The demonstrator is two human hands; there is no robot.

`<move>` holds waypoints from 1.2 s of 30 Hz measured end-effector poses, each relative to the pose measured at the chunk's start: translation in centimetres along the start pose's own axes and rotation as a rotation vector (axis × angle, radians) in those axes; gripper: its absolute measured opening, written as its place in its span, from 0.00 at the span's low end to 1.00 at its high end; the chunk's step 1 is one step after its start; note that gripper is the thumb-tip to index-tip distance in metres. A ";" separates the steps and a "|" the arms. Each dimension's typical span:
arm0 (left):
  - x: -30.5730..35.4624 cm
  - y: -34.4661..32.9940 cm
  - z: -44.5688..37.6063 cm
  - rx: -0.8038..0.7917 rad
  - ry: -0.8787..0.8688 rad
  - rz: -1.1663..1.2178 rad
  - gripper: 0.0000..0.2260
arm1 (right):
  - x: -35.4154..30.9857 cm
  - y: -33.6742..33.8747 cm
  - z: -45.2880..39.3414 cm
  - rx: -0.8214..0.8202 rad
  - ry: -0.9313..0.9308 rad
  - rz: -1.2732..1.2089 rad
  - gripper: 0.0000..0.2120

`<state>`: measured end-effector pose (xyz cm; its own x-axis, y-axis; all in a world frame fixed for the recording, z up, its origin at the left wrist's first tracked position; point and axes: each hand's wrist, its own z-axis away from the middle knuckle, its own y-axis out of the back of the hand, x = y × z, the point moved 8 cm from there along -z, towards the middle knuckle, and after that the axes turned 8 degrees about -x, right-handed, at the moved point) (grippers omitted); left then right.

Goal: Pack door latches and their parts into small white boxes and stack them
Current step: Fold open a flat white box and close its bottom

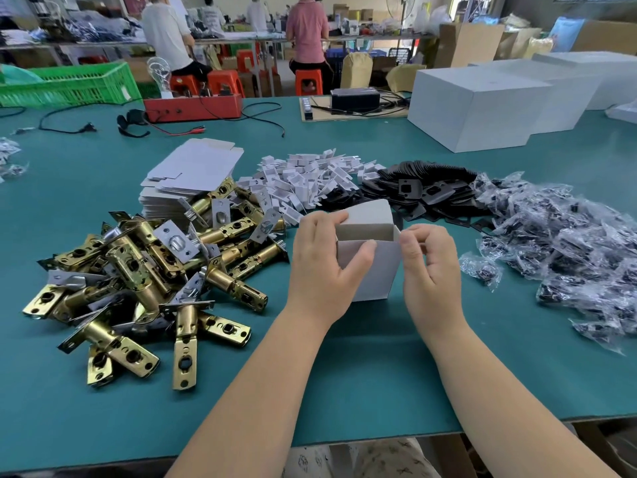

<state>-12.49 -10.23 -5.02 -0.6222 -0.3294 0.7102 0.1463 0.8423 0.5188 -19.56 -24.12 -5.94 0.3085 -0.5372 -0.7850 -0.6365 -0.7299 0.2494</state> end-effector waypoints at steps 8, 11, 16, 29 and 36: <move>0.2 -0.4 0.1 -0.067 -0.072 0.057 0.26 | -0.8 0.1 -0.2 -0.039 0.108 -0.059 0.07; 0.0 -0.4 0.0 -0.090 -0.051 0.085 0.26 | -1.5 -0.9 -0.2 -0.143 0.200 0.019 0.18; -0.1 -0.6 0.0 -0.097 -0.020 0.085 0.25 | -0.6 -1.7 0.0 -0.273 0.062 -0.001 0.13; -0.5 -1.4 0.2 -0.121 -0.015 0.216 0.19 | -0.1 -1.8 0.0 -0.243 -0.043 -0.089 0.06; -1.0 -1.7 -0.1 -0.206 0.042 0.367 0.03 | -0.4 -3.0 0.3 -0.325 -0.063 -0.193 0.07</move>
<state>-12.01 -11.41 -6.56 -0.4688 -0.0442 0.8822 0.5058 0.8053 0.3092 -17.99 -21.59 -6.52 0.3508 -0.3569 -0.8658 -0.3102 -0.9166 0.2522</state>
